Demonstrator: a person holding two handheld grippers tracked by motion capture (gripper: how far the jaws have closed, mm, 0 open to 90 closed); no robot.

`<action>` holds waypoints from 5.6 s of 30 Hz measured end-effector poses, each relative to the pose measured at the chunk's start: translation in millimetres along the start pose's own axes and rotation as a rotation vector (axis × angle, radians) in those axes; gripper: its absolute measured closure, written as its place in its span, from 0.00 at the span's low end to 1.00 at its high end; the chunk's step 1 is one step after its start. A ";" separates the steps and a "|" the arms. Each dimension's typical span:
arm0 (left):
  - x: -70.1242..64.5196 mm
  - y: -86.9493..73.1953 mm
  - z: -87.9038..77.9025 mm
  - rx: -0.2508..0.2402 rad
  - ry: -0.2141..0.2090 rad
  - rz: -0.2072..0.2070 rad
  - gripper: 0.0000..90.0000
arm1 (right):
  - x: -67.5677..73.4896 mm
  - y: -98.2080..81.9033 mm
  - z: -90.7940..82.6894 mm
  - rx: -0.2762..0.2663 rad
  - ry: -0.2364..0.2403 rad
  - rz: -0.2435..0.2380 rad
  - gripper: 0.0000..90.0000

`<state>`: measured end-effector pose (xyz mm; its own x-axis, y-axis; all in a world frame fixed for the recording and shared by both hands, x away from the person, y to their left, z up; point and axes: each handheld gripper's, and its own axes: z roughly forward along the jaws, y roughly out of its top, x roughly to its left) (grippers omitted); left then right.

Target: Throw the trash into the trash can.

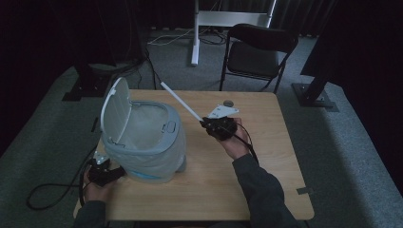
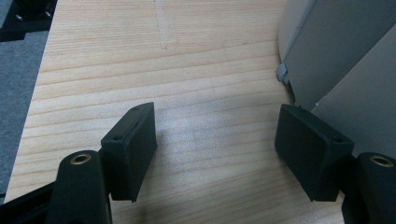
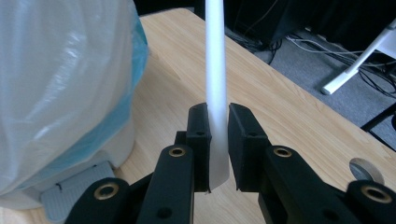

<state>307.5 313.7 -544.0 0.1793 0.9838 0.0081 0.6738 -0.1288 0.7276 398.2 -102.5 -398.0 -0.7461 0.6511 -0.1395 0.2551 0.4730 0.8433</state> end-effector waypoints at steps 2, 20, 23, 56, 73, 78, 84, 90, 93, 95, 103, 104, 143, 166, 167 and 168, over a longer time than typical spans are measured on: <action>0.2 0.0 -0.2 0.003 0.000 0.003 0.33 | 1.1 0.2 -2.3 -0.008 0.012 0.002 0.88; 0.0 0.0 0.0 0.000 0.000 0.000 0.33 | 6.0 3.7 -23.3 -0.083 0.064 0.019 0.88; 0.0 0.0 0.0 0.000 0.000 0.000 0.33 | 6.3 4.7 -26.2 -0.096 0.071 0.017 0.88; -0.1 0.0 0.0 0.000 0.001 -0.001 0.33 | 24.1 12.9 -38.9 -0.174 0.277 -0.027 0.88; -0.1 0.0 0.0 0.000 0.001 -0.001 0.33 | 29.1 20.0 -27.8 -0.160 0.340 -0.041 0.88; -0.1 0.0 0.0 0.000 0.001 -0.001 0.33 | 31.3 23.6 -22.6 -0.148 0.344 -0.052 0.87; 0.0 0.0 0.0 0.000 0.001 0.000 0.33 | 32.1 26.4 -19.3 -0.134 0.342 -0.058 0.87; -0.1 0.0 0.0 0.000 0.001 0.000 0.33 | 31.2 27.5 -22.2 -0.157 0.329 -0.052 0.88; -0.1 0.0 0.0 0.000 0.001 -0.001 0.33 | 28.7 30.0 -26.5 -0.170 0.319 -0.049 0.88; -0.1 0.0 0.0 0.000 0.000 -0.001 0.33 | 27.4 32.3 -29.0 -0.176 0.311 -0.052 0.88; -0.1 0.0 0.1 0.000 0.001 -0.001 0.33 | 28.0 42.9 -33.8 -0.189 0.304 -0.075 0.88; -0.1 0.0 0.0 0.000 0.001 0.000 0.33 | 28.3 44.0 -34.1 -0.189 0.303 -0.078 0.88; -0.1 0.0 0.0 0.000 0.001 -0.001 0.33 | 37.7 92.5 -30.6 -0.235 0.301 -0.138 0.88; -0.1 0.0 0.0 0.000 0.001 0.000 0.33 | 46.4 108.4 -9.0 -0.228 0.317 -0.143 0.88; -0.1 0.0 0.0 0.000 0.001 -0.001 0.33 | 47.5 109.1 -8.3 -0.227 0.317 -0.143 0.88; -0.1 0.0 0.0 0.000 0.001 0.000 0.33 | 49.2 110.3 -6.3 -0.224 0.318 -0.149 0.88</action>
<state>307.5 313.6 -544.0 0.1785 0.9839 0.0084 0.6738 -0.1285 0.7277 385.8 -21.9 -308.6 -0.9266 0.3528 -0.1305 0.0163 0.3844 0.9230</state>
